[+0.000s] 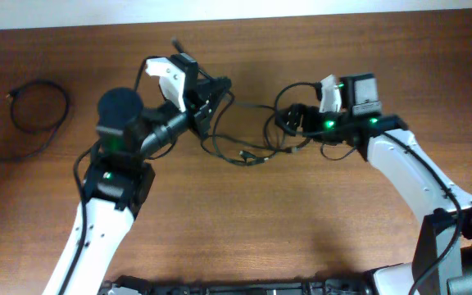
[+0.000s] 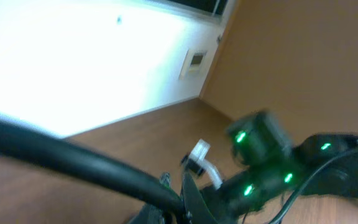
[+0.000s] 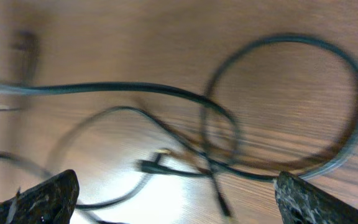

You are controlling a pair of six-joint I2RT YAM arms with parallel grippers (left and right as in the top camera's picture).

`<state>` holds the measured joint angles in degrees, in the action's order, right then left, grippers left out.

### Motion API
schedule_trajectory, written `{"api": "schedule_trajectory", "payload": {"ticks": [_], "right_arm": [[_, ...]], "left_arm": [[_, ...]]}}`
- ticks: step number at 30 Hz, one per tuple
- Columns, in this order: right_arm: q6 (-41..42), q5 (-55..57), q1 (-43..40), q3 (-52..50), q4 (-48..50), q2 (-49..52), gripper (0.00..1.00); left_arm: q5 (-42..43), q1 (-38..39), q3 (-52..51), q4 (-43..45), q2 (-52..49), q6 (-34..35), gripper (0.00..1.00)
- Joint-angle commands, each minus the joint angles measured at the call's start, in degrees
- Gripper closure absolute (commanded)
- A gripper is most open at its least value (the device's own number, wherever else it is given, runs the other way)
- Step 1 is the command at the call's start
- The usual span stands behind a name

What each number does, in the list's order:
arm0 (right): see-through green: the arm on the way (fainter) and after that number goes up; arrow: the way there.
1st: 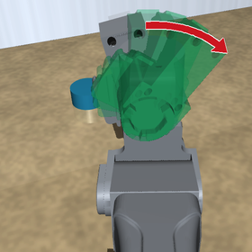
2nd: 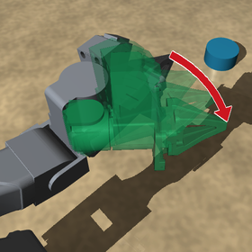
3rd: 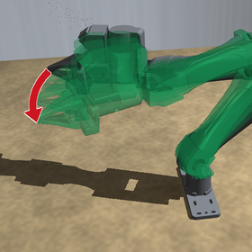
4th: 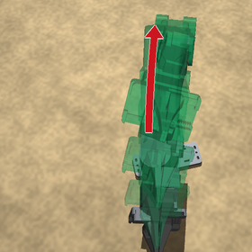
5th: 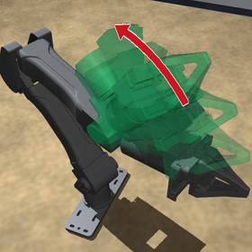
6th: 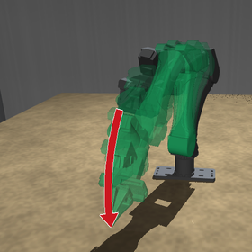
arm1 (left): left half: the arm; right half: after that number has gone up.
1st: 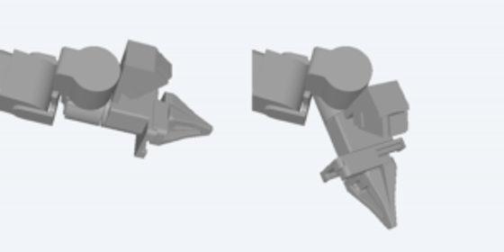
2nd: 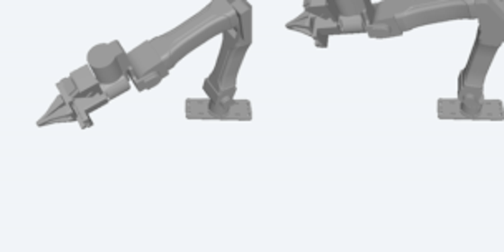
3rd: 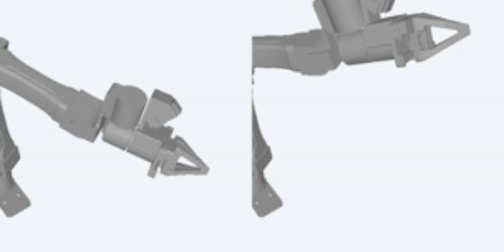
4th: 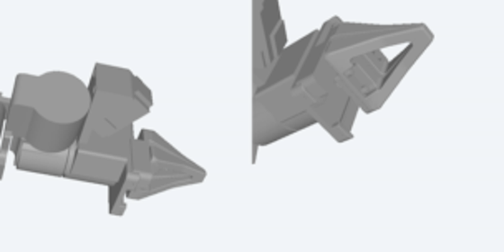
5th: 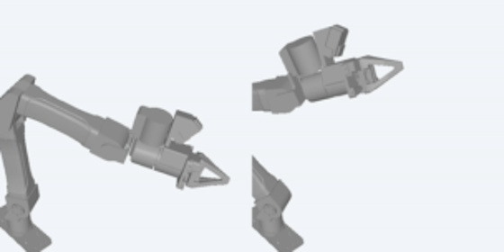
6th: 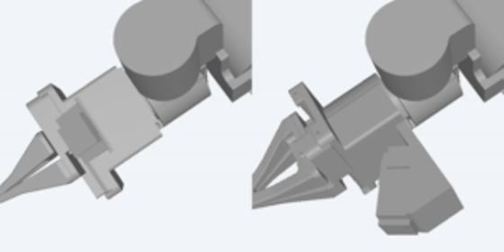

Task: Untangle cables
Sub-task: 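Raise both grippers together, lifting the remaining cables between them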

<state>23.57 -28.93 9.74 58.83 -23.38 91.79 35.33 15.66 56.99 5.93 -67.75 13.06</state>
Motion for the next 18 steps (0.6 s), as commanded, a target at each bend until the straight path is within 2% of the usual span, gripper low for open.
{"api": "schedule_trajectory", "payload": {"ticks": [1,5,7,9,12,18], "right_arm": [[-2.62,16.35,5.46,-0.07,-1.33,1.33,0.01],[-2.95,15.45,9.81,-0.07,-0.94,2.78,0.01],[-2.99,10.34,11.76,-0.04,-0.37,2.78,0.01],[-4.92,5.53,13.42,-0.07,0.48,2.78,0.01],[-9.16,5.53,15.23,-0.04,0.94,2.78,0.01],[-9.62,5.07,18.10,-0.09,5.29,2.78,0.02]], "left_arm": [[-0.61,-0.17,0.44,2.84,3.48,2.89,1.00],[-0.61,-0.17,0.44,7.69,4.13,6.12,1.00],[-1.84,-0.17,0.44,9.05,4.13,6.91,1.00],[-7.43,-0.17,0.44,8.70,4.09,9.73,1.00],[-17.86,-0.17,0.44,8.66,4.02,16.55,1.00],[-23.39,-0.15,0.44,13.70,4.02,24.52,1.00]]}}
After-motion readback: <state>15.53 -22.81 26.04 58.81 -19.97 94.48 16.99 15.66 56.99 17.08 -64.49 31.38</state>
